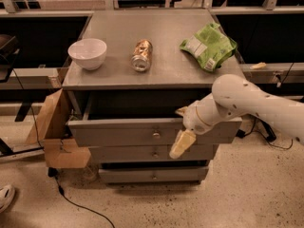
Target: Open top drawer
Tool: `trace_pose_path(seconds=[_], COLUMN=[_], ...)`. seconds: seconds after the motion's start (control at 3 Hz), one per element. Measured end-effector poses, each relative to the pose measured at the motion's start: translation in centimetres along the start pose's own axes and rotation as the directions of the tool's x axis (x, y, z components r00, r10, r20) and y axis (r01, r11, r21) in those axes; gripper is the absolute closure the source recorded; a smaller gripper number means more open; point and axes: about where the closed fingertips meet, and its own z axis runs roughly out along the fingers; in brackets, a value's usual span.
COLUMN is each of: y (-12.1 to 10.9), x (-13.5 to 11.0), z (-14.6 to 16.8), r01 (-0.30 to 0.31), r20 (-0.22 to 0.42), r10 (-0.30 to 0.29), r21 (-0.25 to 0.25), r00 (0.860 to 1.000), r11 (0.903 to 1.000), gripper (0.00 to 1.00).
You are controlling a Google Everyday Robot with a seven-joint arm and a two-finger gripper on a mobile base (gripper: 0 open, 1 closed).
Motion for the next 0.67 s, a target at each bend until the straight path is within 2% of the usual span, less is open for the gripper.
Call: trace_pose_path(seconds=[0.33, 0.67], y=[1.4, 2.2], x=[1.4, 2.6], z=[-0.1, -0.3], r01=[0.097, 0.141], r20=[-0.011, -0.022], r10=[-0.097, -0.141], r21=[-0.004, -0.007], r00=[0.995, 0.990], r11=[0.9953, 0.9899], gripper=[0.19, 0.42])
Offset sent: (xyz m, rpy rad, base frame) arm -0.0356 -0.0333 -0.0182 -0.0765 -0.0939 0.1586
